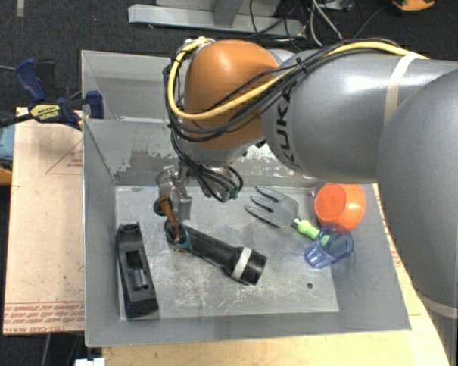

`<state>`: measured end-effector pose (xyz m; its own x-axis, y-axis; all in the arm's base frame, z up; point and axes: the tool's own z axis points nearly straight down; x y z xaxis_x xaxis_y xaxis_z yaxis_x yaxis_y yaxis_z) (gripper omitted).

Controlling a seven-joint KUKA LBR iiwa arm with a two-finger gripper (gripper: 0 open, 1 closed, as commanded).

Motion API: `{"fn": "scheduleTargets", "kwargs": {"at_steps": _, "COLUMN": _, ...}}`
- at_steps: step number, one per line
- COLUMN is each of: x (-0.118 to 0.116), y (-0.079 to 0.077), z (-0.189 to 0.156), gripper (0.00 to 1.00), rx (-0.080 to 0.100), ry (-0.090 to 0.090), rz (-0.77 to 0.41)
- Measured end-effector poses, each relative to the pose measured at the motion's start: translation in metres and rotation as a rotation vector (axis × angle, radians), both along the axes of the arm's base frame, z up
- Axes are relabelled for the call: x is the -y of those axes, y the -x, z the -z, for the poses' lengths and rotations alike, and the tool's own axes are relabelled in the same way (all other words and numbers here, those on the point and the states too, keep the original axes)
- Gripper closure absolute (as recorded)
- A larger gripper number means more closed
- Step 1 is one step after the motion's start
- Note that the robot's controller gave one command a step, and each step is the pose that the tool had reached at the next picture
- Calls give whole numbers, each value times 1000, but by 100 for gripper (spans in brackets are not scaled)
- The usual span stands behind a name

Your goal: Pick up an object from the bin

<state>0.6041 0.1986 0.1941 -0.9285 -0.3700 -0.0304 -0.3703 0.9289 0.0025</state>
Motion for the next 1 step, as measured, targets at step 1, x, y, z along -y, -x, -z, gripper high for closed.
{"fn": "scheduleTargets", "kwargs": {"at_steps": 1, "x": 5, "y": 0, "z": -73, "gripper": 100, "rx": -11, "ry": -2, "rz": 162}}
